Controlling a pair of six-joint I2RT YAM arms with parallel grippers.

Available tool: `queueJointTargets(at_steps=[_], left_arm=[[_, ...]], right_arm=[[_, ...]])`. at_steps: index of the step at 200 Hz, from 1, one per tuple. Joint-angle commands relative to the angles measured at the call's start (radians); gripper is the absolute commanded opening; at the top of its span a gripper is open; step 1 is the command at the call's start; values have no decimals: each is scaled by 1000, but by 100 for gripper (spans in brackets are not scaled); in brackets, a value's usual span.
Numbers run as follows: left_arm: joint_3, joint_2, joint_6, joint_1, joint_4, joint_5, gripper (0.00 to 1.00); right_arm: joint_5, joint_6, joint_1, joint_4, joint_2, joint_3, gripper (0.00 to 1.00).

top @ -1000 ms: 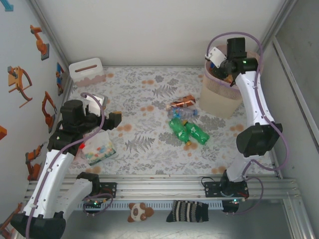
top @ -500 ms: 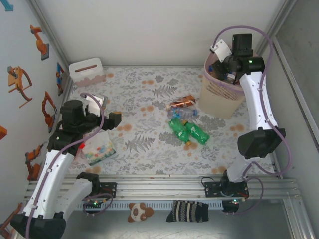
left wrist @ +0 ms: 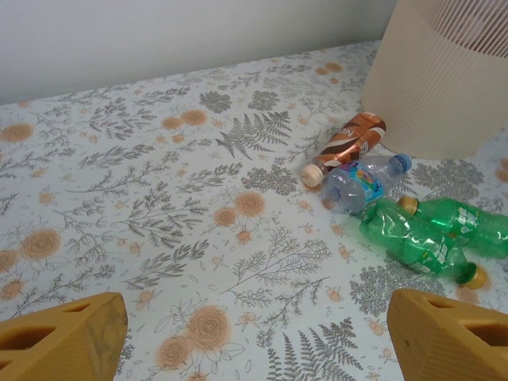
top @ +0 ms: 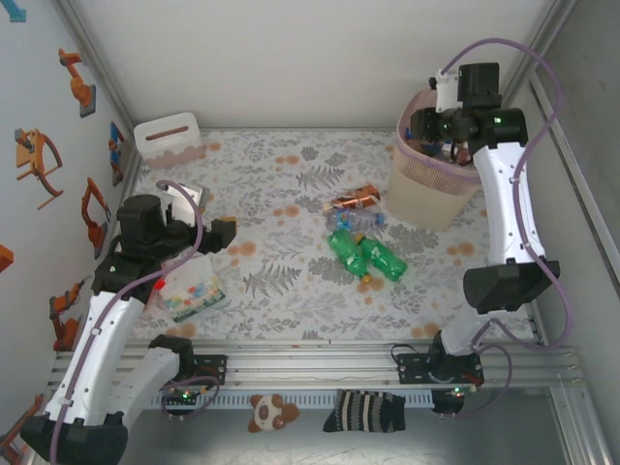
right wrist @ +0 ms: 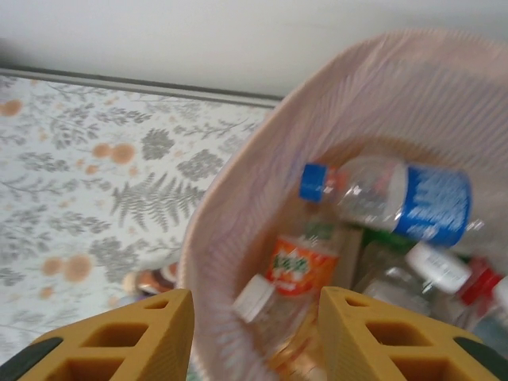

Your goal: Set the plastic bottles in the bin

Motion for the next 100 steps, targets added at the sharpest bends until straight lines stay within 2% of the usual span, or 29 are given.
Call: queueJointTargets(at_steps=[1,100], left_arm=[[-12,-2,22,5,12,-1,85],[-13,-4,23,5,11,-8,85]], right_arm=[[-46,148,47,-15,-76,-54,44],[215,132,416,-74,-85,-260,49]])
